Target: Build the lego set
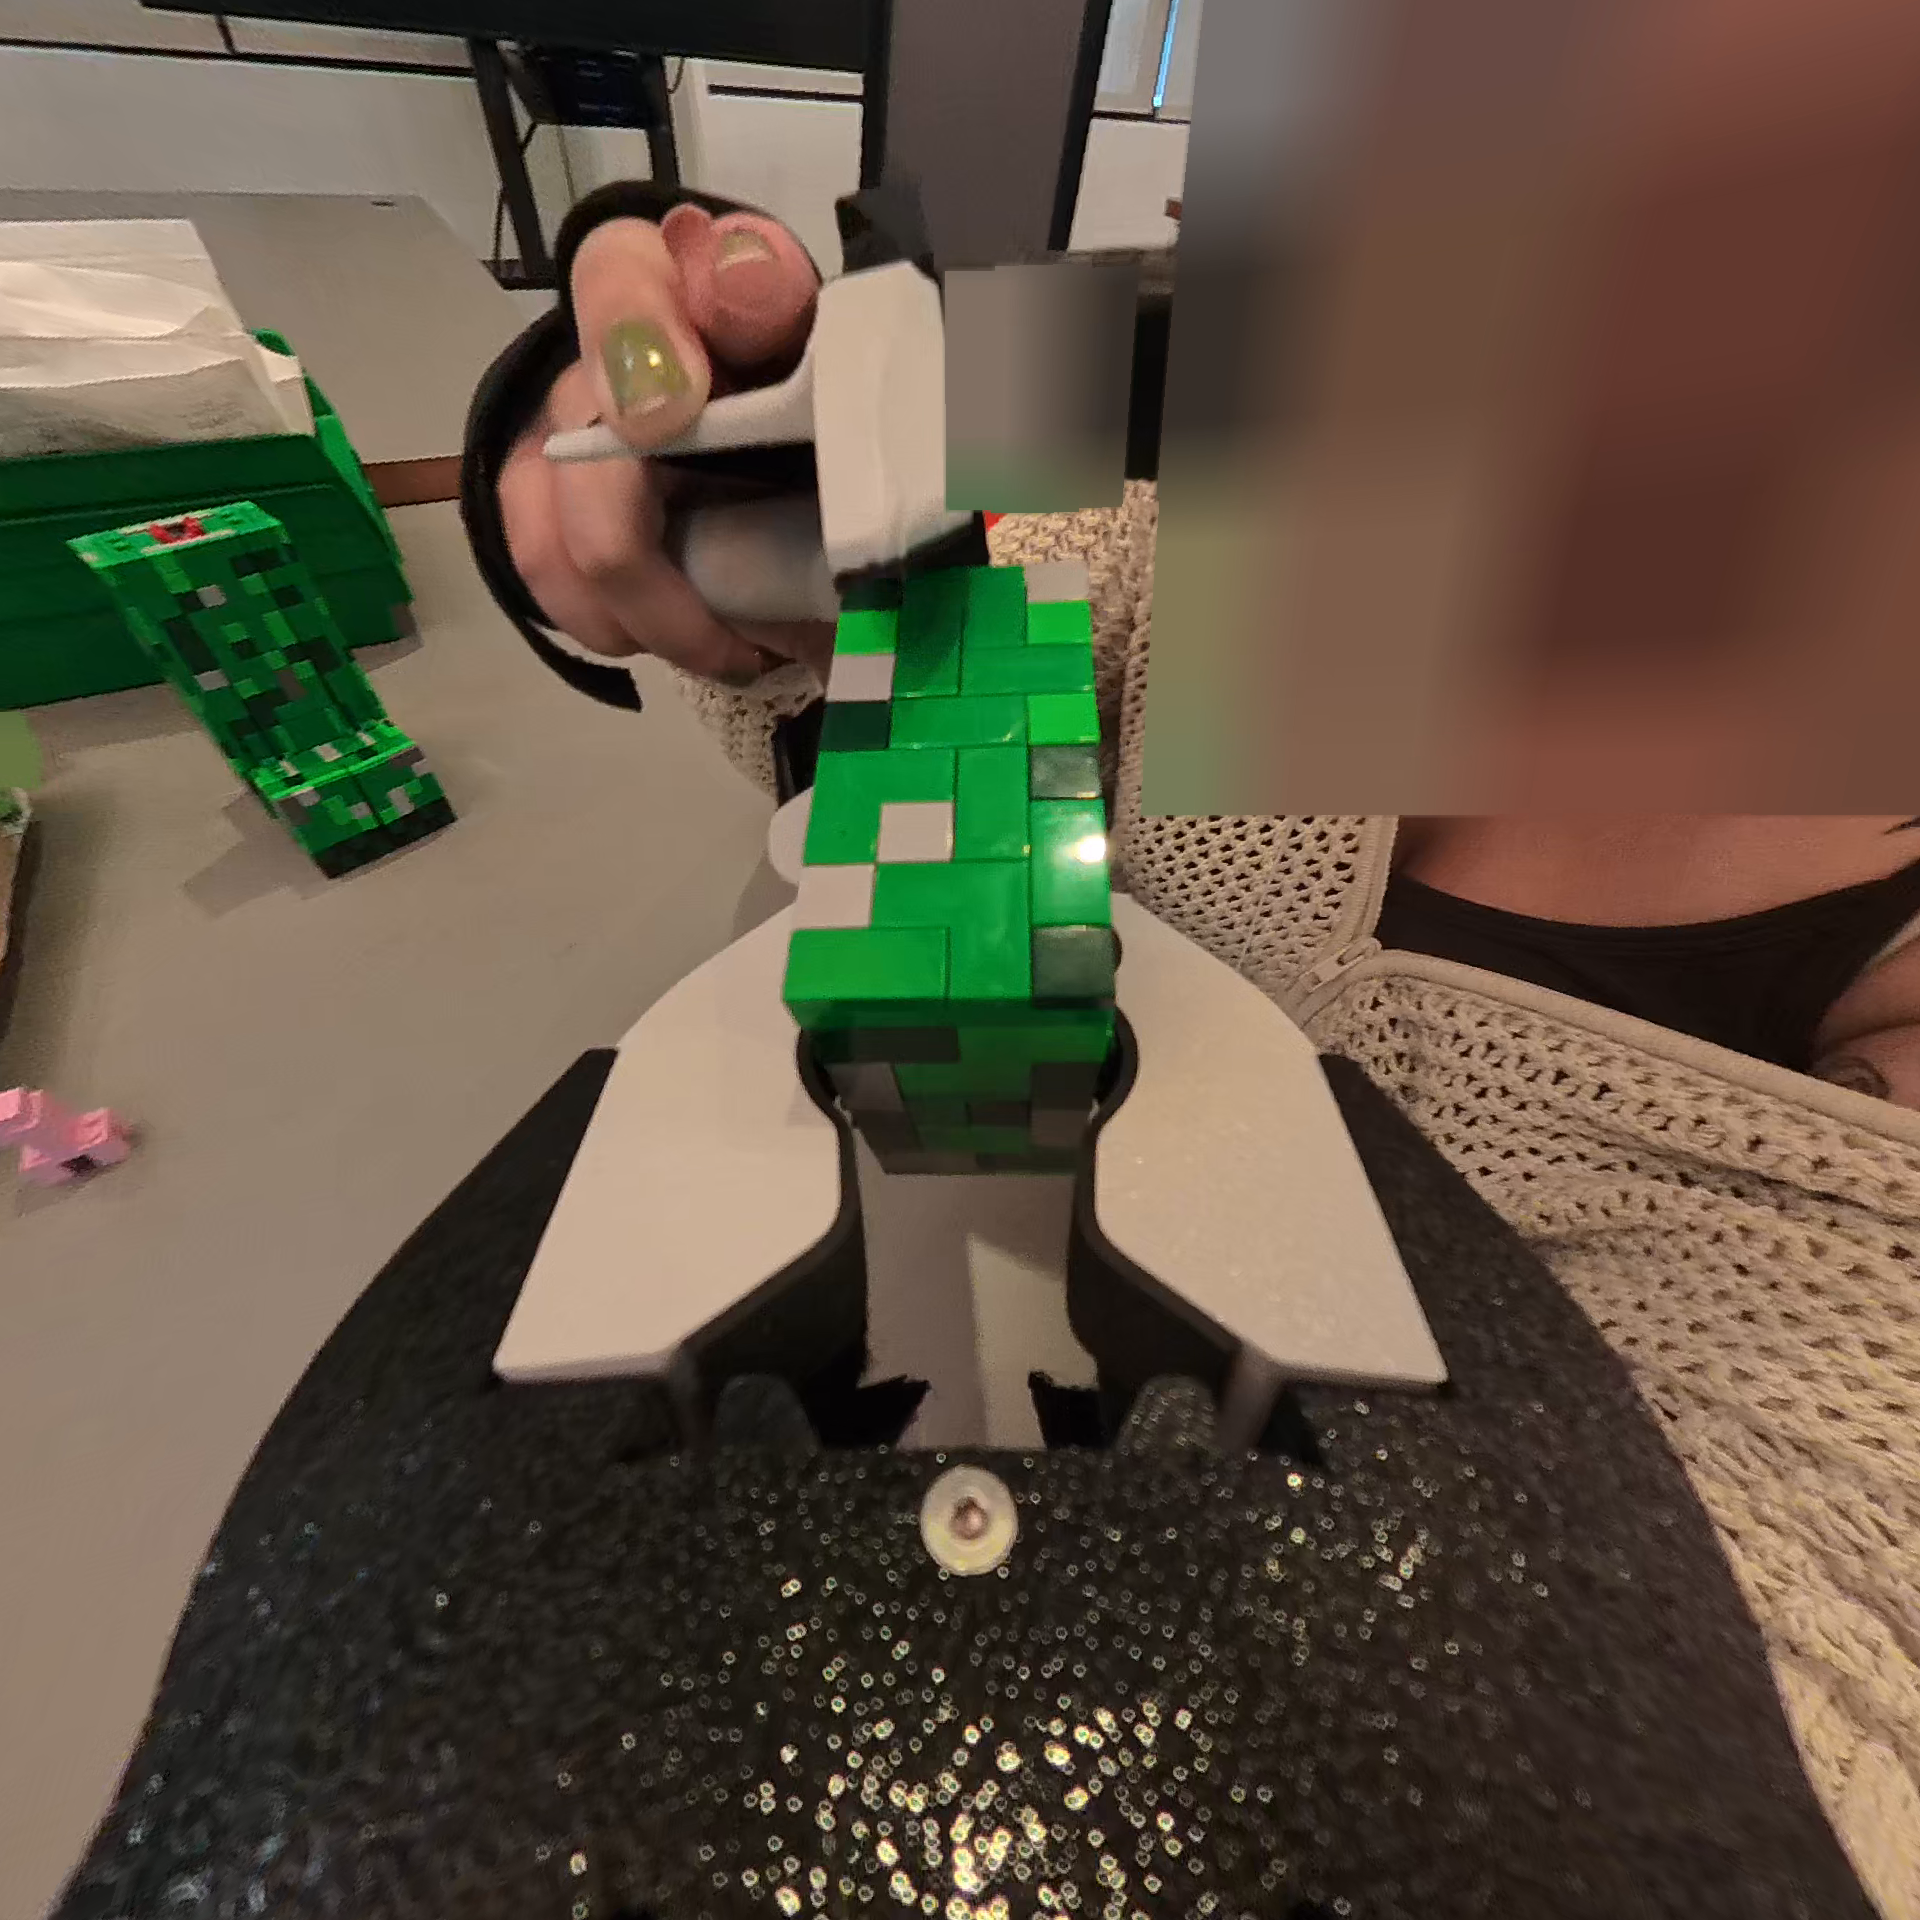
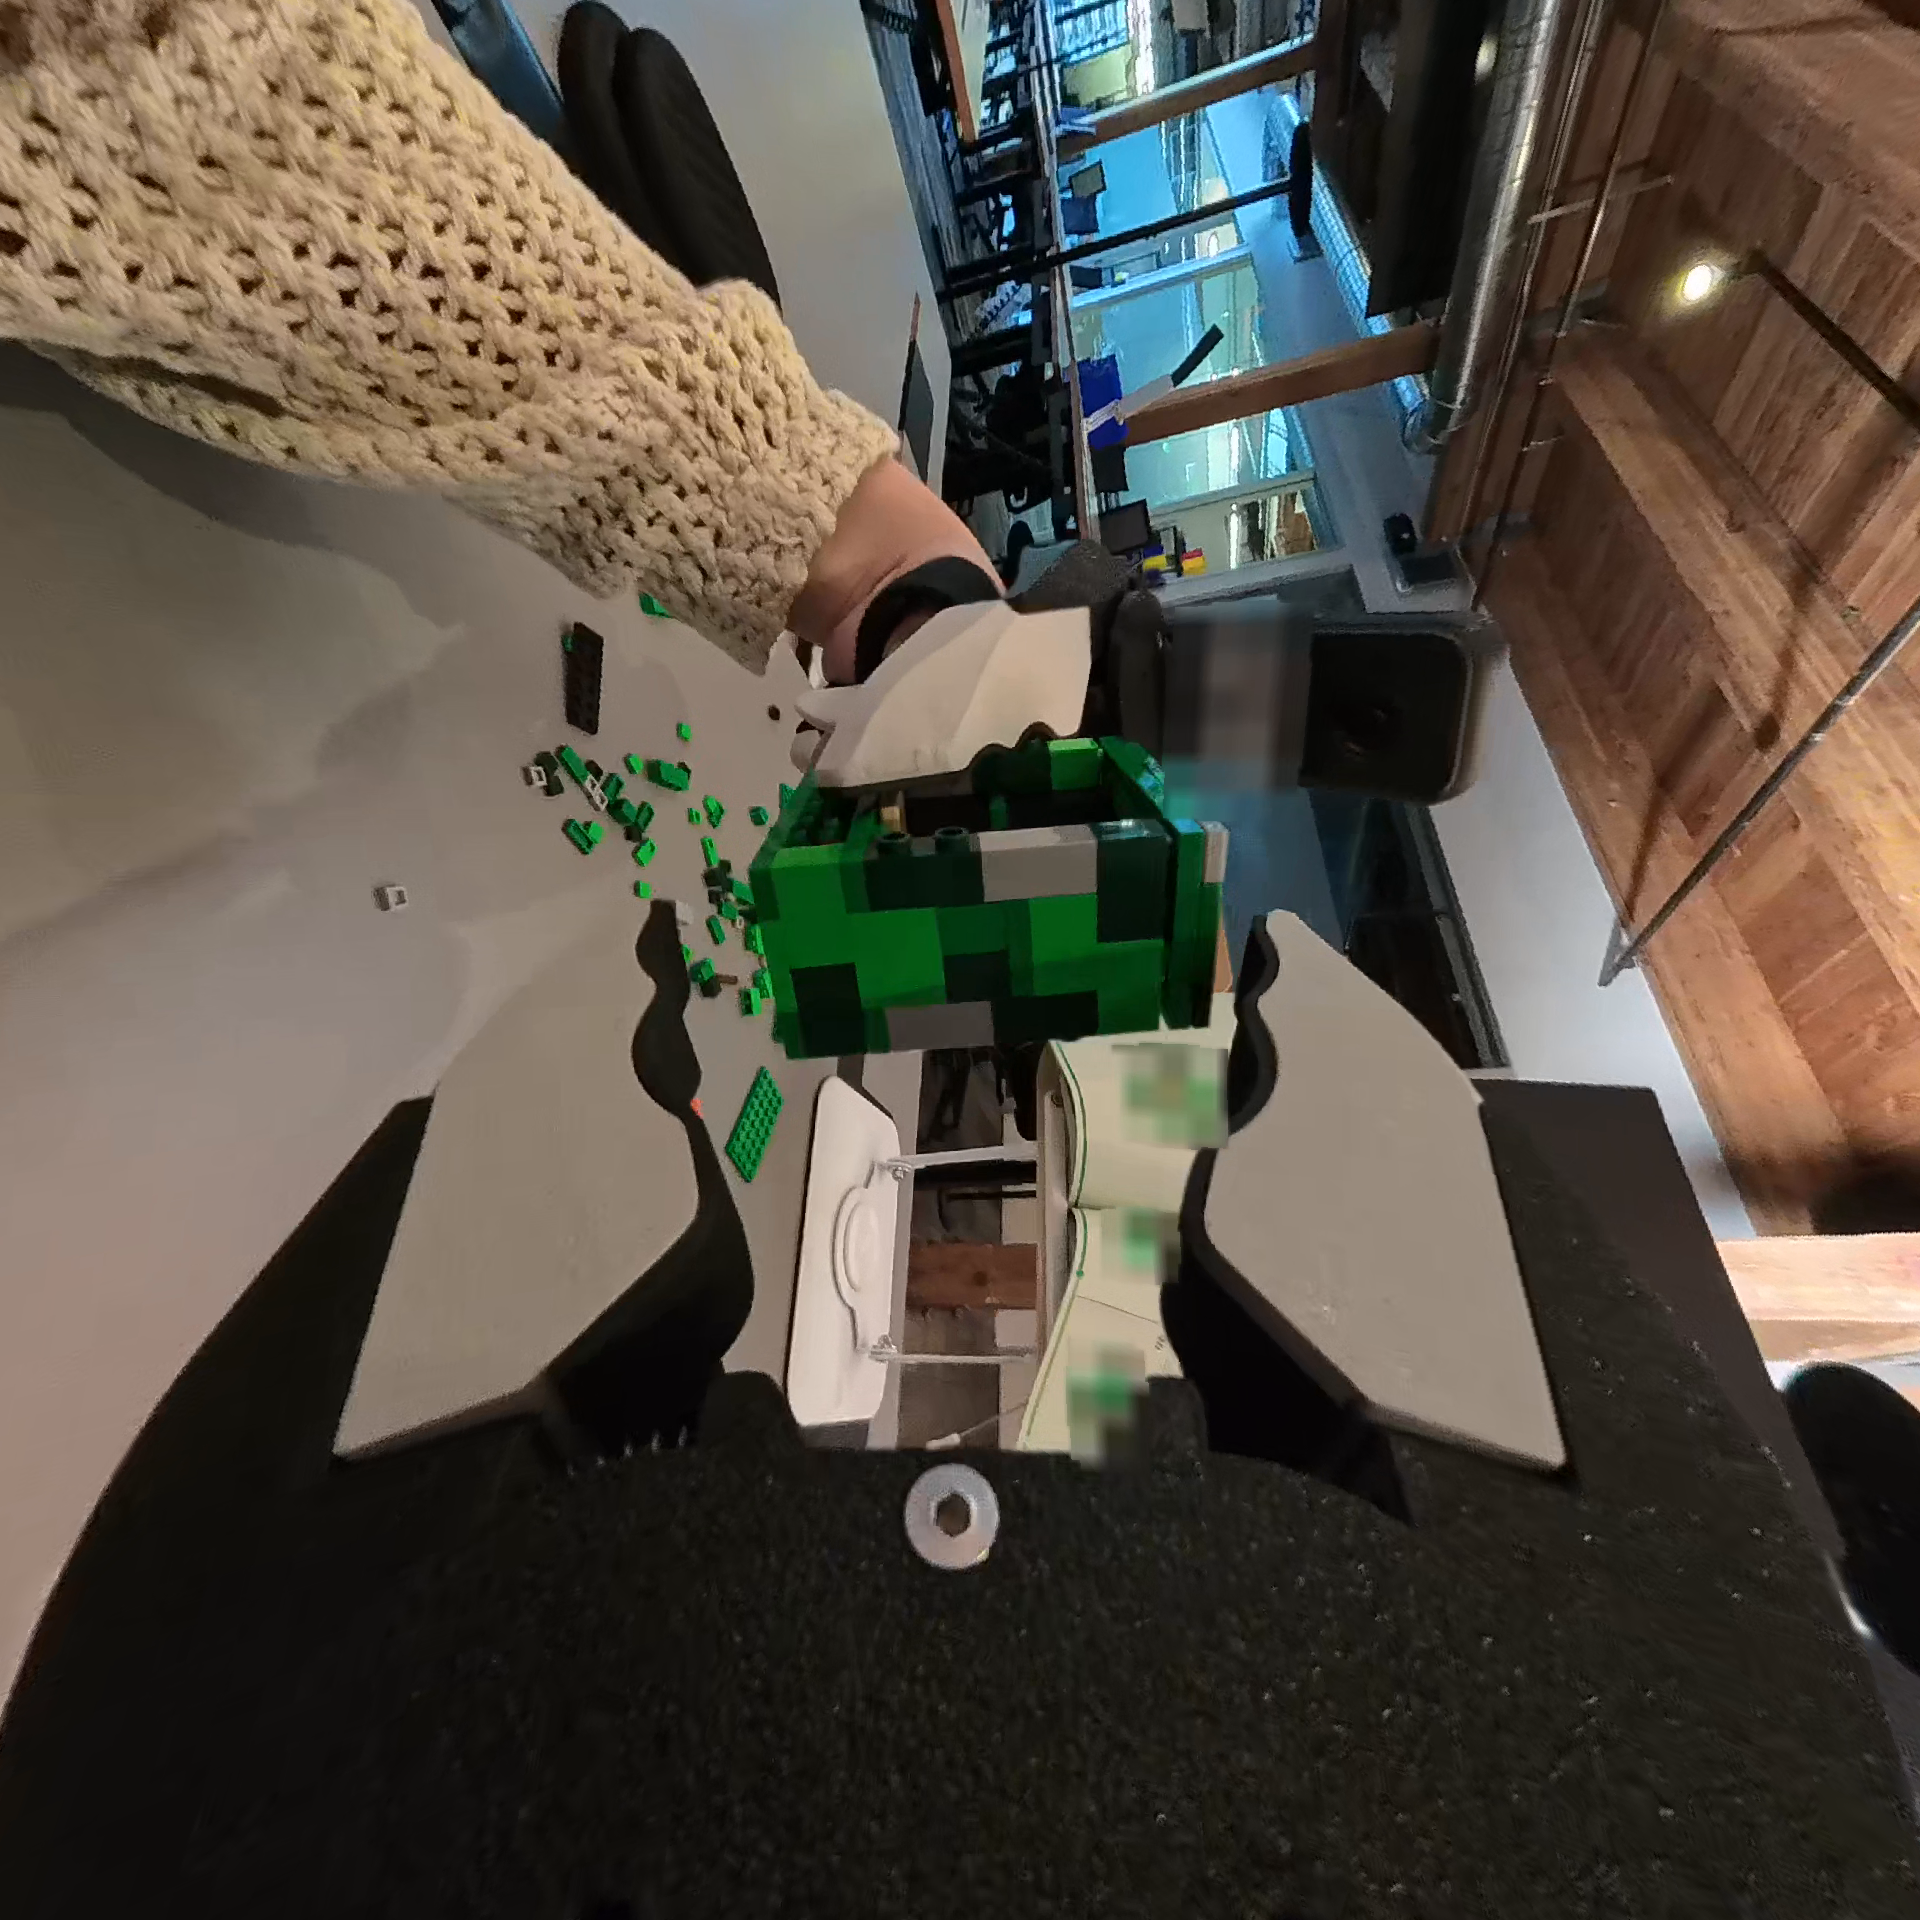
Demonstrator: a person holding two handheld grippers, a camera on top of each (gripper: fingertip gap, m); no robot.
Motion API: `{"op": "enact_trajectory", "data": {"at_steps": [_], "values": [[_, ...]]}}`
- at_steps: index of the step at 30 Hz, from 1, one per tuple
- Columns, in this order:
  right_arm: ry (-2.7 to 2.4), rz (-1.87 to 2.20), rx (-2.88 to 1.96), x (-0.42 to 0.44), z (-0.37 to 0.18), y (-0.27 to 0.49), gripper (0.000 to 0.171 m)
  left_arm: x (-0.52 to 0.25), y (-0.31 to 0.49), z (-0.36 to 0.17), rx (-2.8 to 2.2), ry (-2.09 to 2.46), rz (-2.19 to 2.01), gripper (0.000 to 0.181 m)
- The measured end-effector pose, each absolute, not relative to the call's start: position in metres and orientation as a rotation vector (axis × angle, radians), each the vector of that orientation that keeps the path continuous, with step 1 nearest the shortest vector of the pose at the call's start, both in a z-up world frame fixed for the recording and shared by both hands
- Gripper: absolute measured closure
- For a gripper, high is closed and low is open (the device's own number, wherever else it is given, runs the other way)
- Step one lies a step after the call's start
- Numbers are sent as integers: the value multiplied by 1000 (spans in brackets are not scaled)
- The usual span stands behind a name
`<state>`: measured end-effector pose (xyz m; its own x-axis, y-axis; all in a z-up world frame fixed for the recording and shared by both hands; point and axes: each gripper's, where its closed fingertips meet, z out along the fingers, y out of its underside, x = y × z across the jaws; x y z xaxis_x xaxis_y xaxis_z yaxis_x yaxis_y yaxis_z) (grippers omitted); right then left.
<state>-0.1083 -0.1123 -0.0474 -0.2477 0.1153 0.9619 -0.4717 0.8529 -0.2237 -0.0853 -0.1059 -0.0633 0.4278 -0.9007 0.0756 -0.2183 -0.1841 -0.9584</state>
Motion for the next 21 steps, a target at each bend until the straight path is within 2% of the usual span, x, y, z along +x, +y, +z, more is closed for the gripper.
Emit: {"op": "enact_trajectory", "data": {"at_steps": [6,13,21], "values": [[-1746,519,272,-112,-53,-116,73,-80,-102,-70,-1714,1003,-832,138],[-1753,490,280,-110,-53,-114,85,-78,-99,-73,-1727,1005,-824,138],[-1787,479,275,-110,-57,-110,86,-77,-96,-76,-1740,1002,-826,138]]}}
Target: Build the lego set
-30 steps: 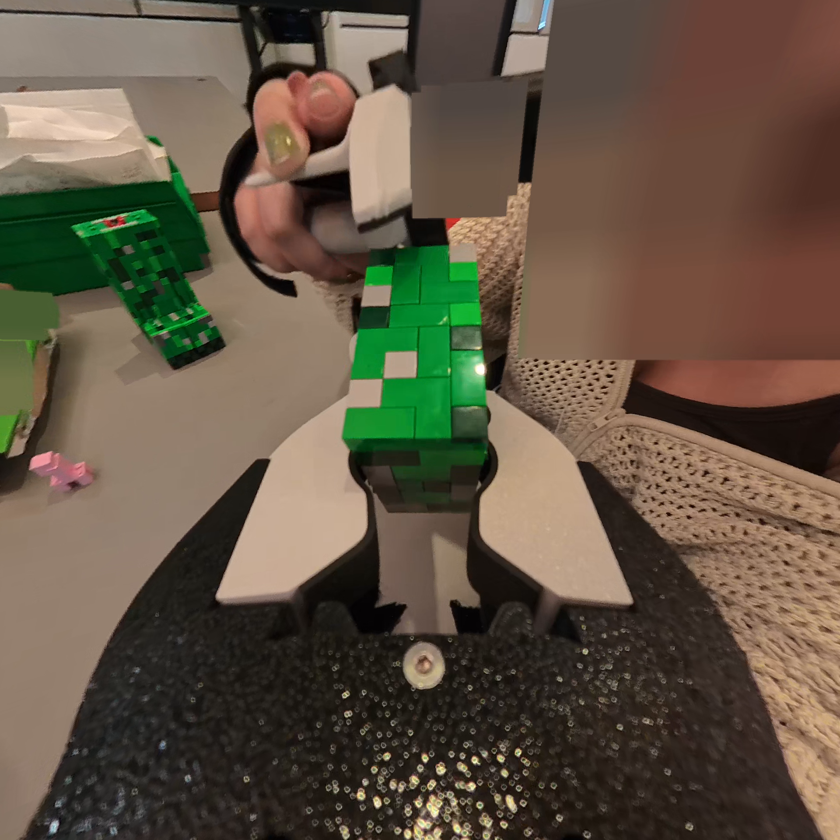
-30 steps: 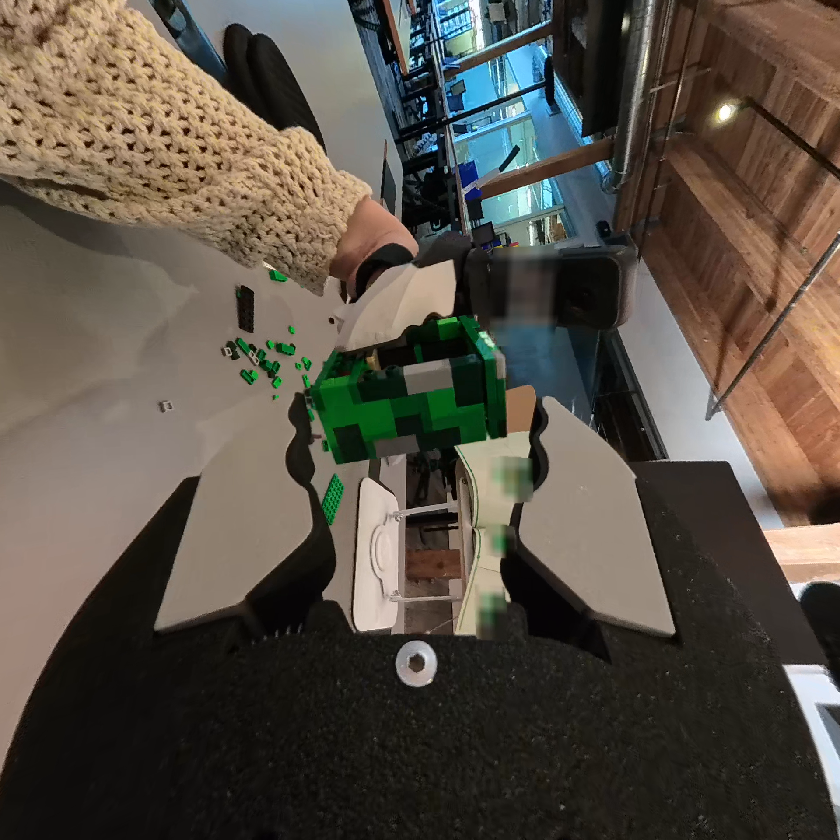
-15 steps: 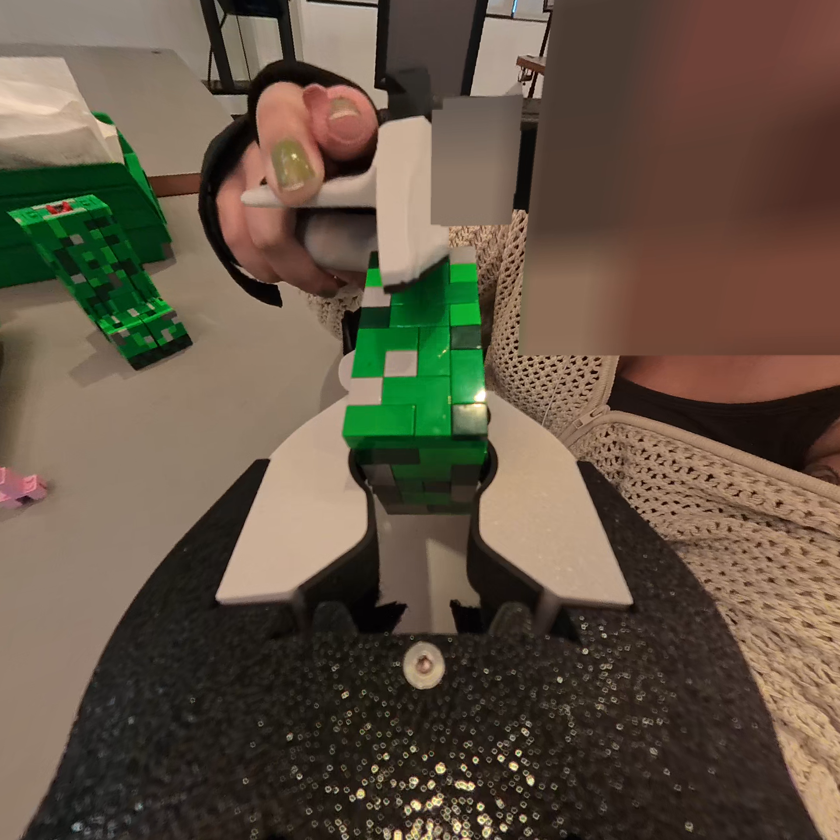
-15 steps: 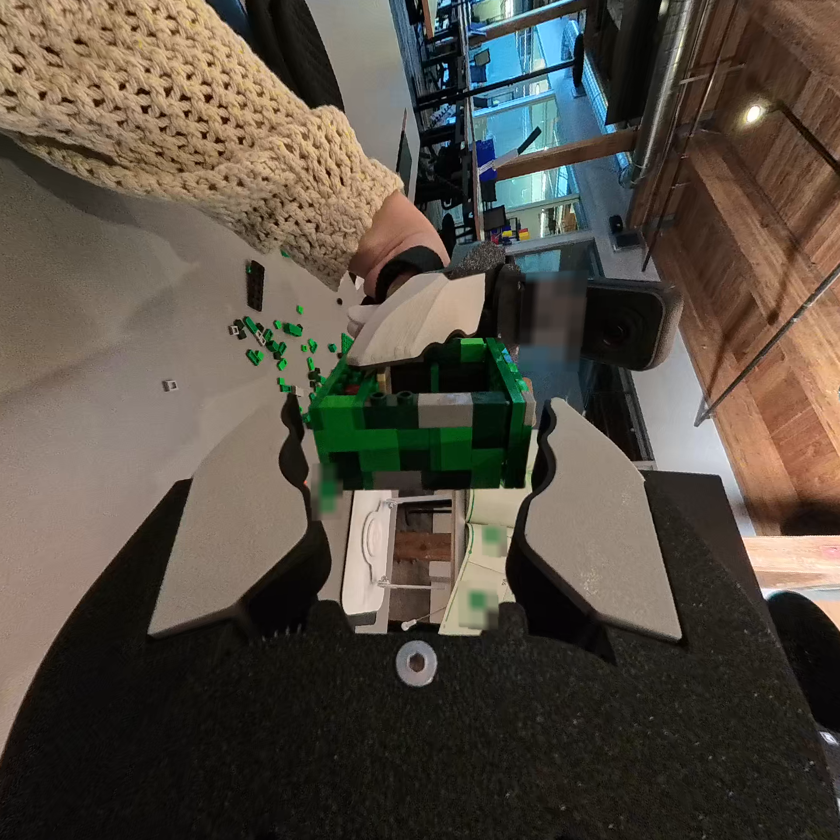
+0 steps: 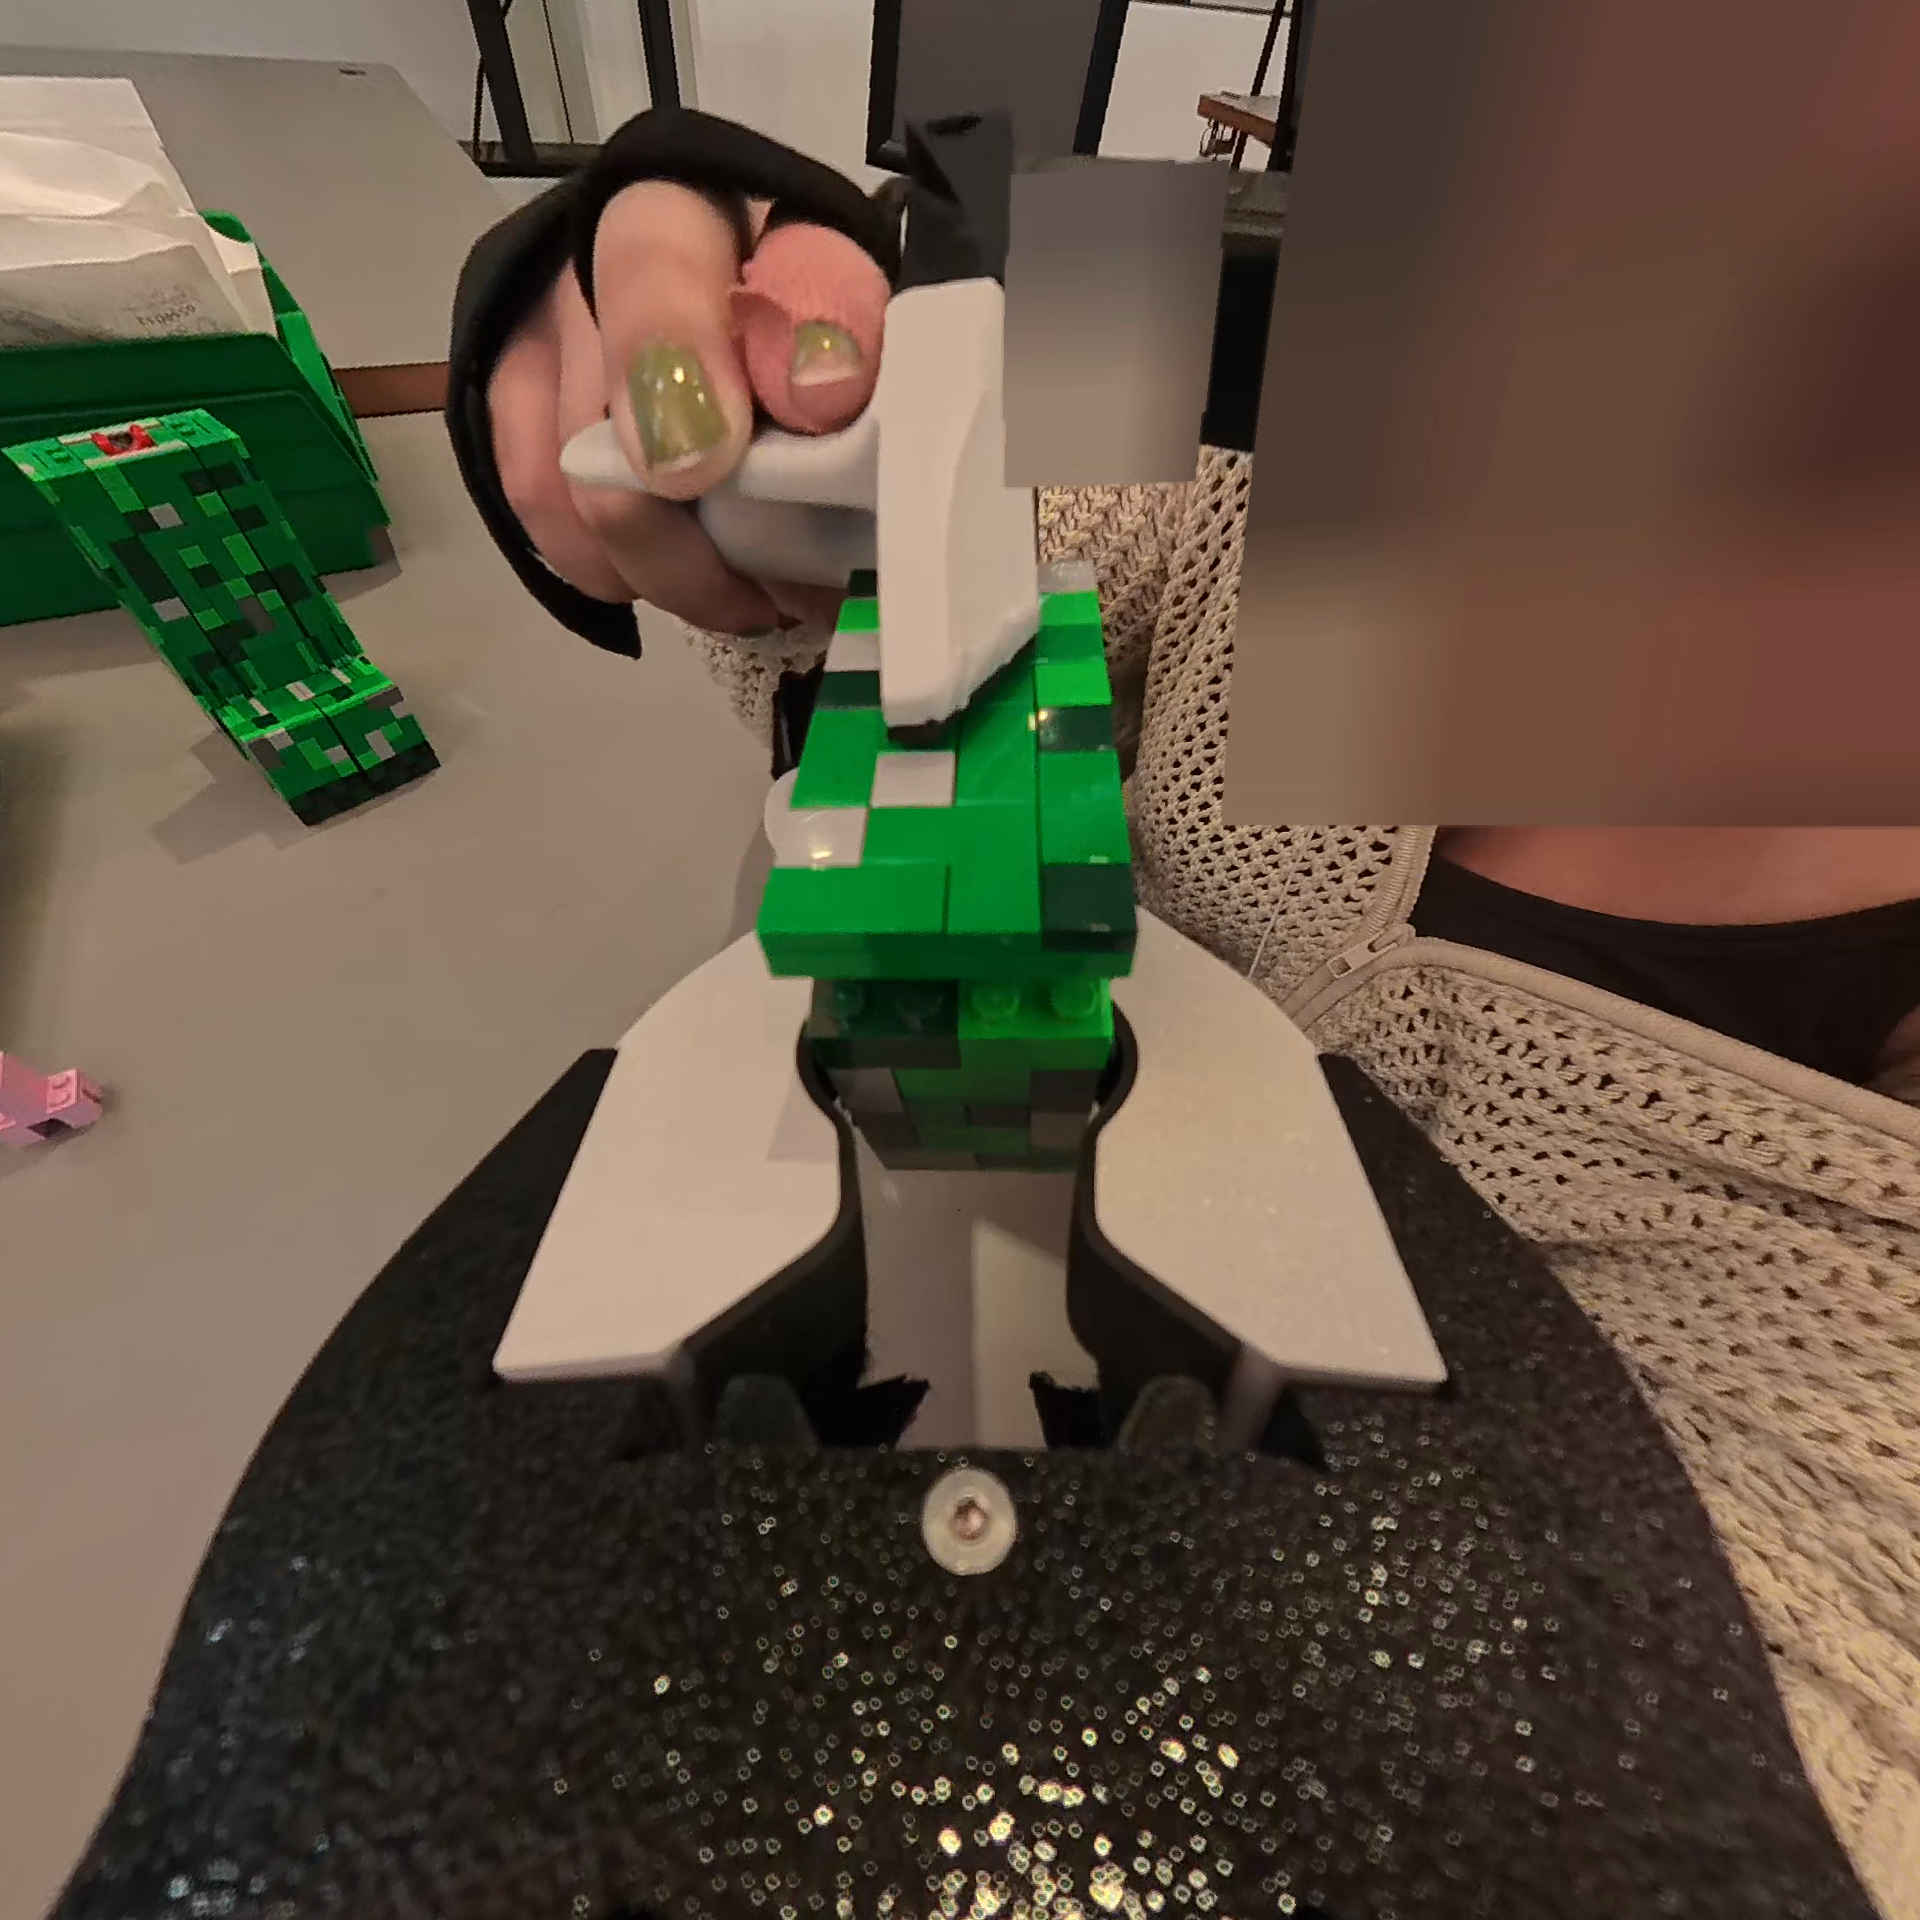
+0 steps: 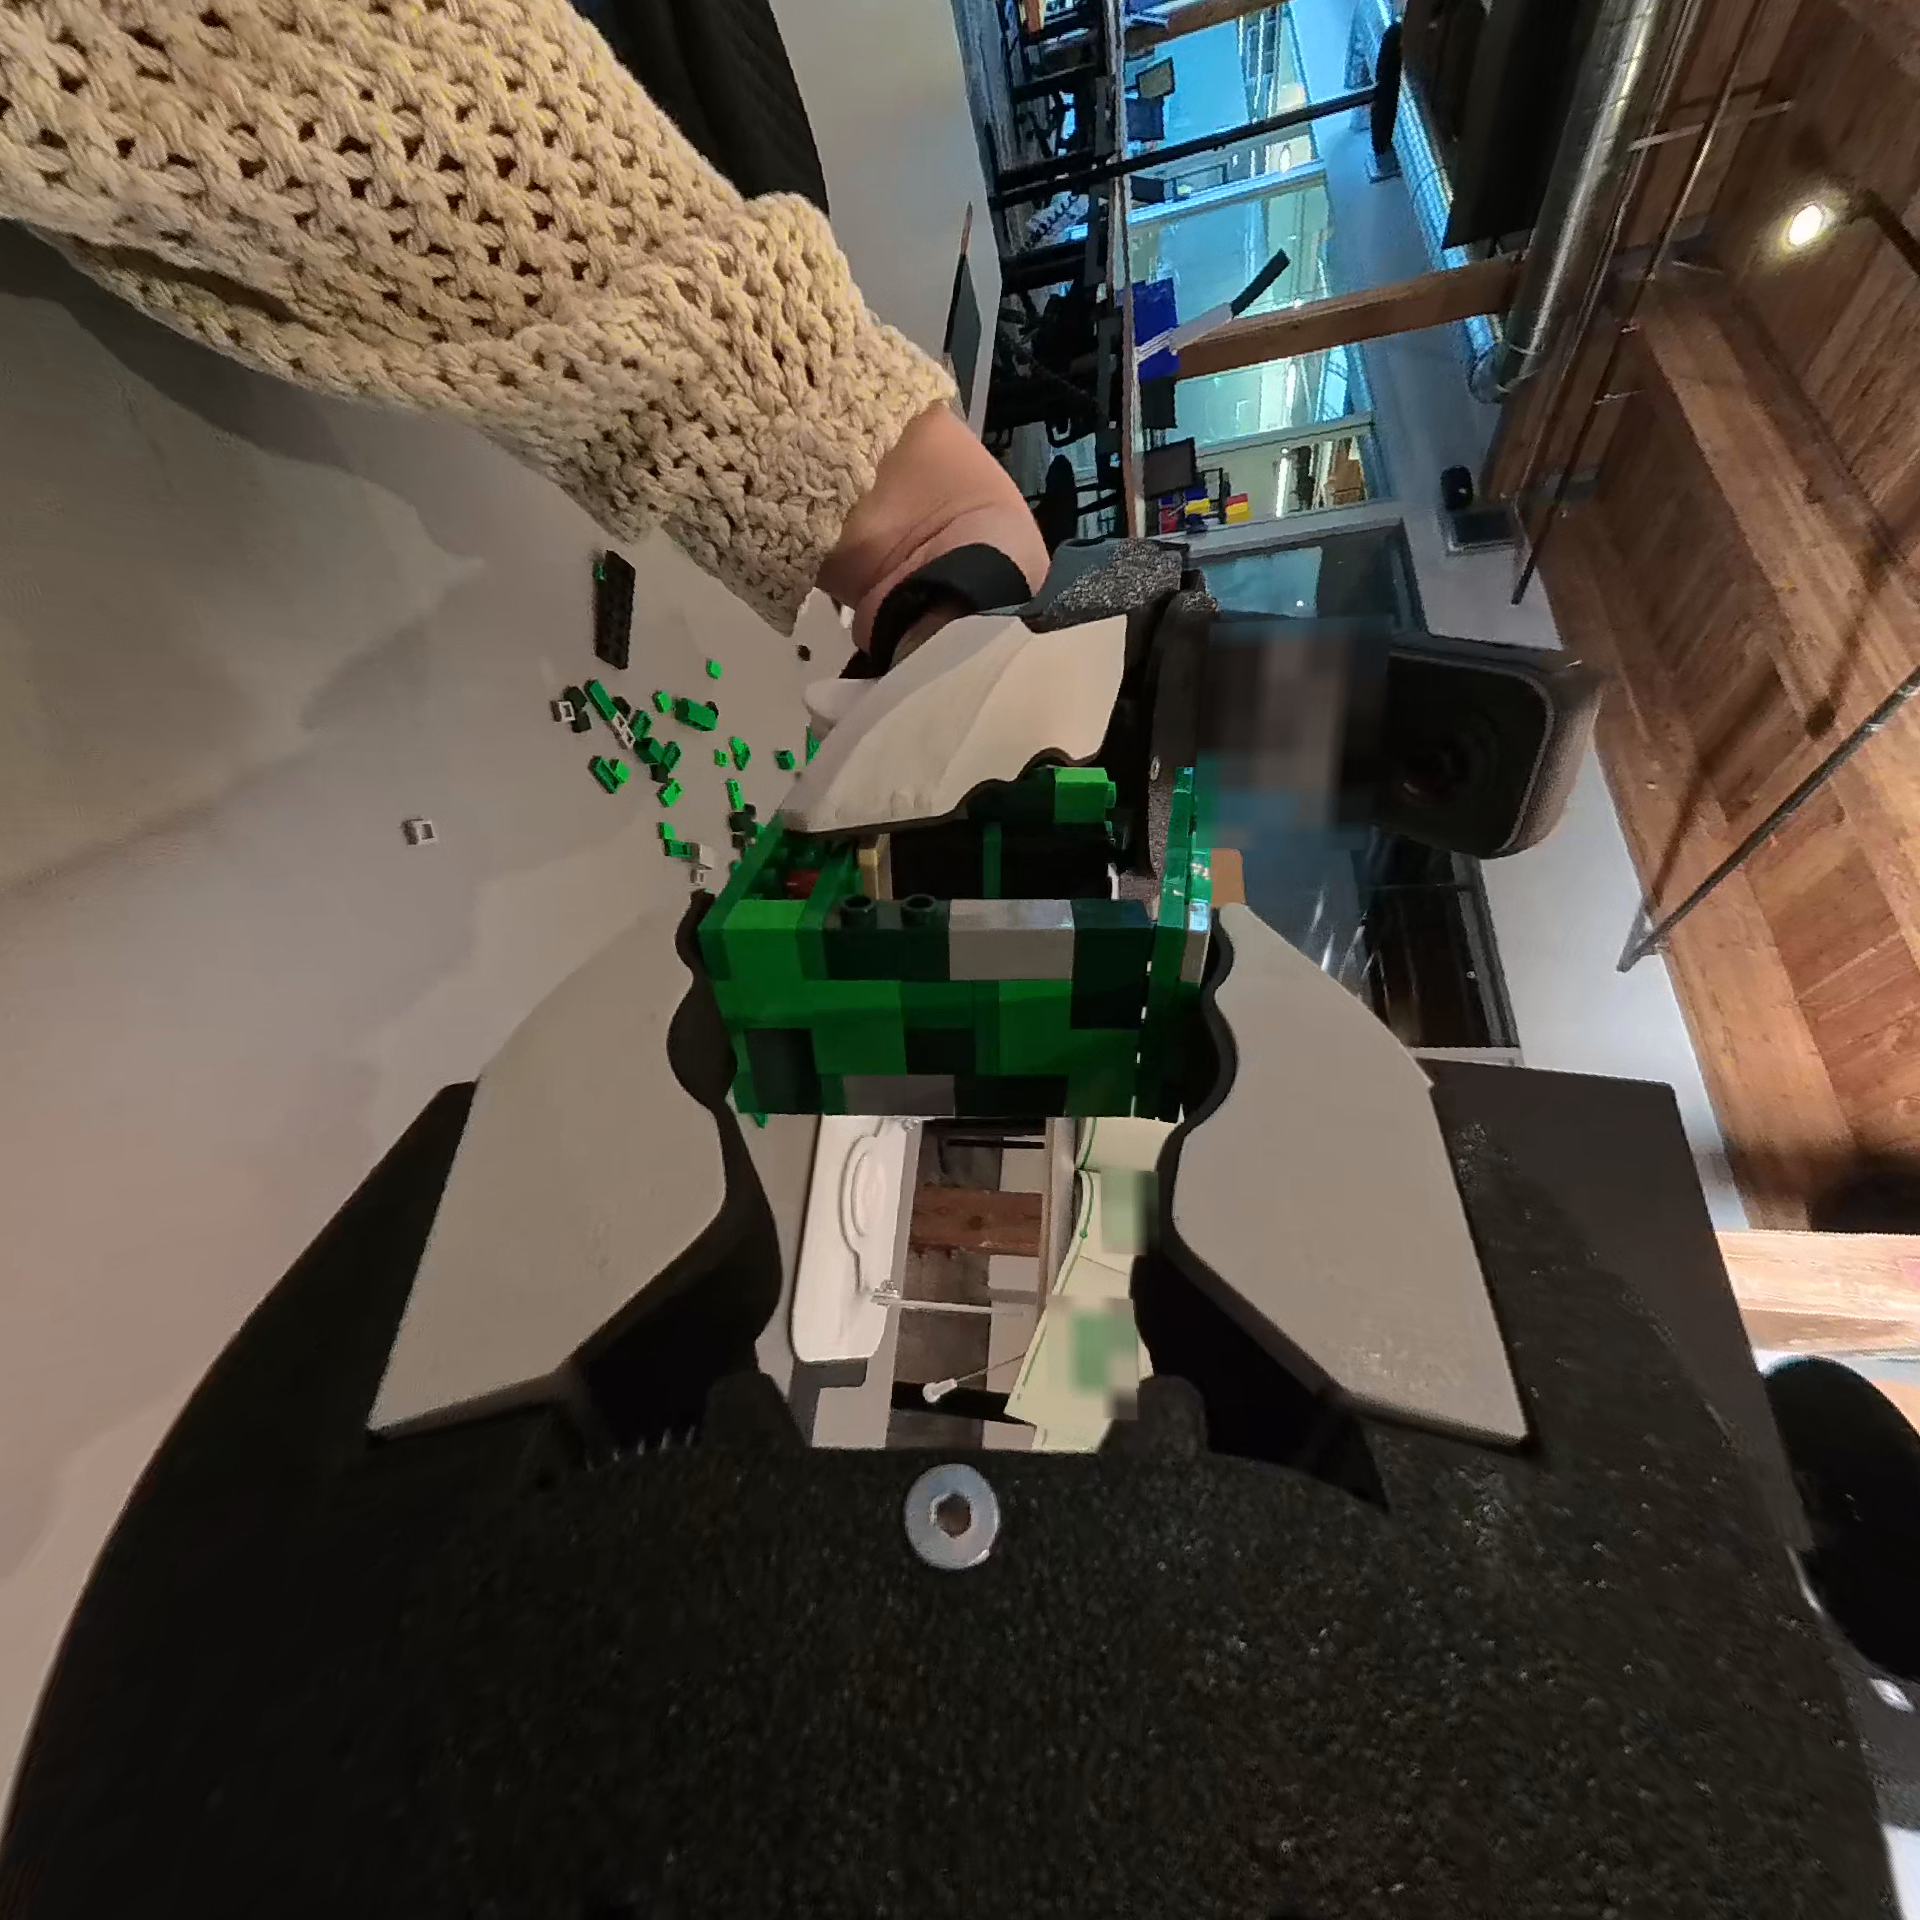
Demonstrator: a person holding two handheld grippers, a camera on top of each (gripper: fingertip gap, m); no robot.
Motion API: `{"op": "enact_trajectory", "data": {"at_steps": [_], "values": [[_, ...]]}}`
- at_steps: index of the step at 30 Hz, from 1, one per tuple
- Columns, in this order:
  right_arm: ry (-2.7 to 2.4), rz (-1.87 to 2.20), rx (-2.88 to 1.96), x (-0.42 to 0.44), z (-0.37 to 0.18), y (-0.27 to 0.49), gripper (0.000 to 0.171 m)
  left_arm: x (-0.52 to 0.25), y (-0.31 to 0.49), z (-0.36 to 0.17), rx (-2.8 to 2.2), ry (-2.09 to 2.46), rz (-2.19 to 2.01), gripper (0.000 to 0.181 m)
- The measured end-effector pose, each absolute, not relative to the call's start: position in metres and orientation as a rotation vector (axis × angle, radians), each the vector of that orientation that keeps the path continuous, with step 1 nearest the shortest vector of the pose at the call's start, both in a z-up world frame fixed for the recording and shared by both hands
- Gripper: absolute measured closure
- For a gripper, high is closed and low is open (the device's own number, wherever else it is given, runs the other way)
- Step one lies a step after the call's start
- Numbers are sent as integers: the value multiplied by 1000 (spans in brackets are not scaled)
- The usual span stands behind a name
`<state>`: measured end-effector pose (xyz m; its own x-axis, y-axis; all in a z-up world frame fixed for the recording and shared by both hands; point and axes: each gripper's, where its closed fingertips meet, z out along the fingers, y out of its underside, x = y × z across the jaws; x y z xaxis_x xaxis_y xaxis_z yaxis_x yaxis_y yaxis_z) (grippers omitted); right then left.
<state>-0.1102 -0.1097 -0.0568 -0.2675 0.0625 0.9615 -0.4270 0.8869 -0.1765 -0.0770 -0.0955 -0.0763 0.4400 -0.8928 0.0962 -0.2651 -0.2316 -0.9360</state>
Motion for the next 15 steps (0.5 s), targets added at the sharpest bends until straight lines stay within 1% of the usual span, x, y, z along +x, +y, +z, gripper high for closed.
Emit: {"op": "enact_trajectory", "data": {"at_steps": [6,12,15], "values": [[-1723,566,252,-109,-41,-102,86,-74,-85,-56,-1683,919,-787,137],[-1660,740,208,-105,-22,-93,86,-79,-70,-39,-1597,864,-531,119],[-1629,812,173,-103,-12,-83,86,-95,-67,-26,-1507,818,-357,105]]}}
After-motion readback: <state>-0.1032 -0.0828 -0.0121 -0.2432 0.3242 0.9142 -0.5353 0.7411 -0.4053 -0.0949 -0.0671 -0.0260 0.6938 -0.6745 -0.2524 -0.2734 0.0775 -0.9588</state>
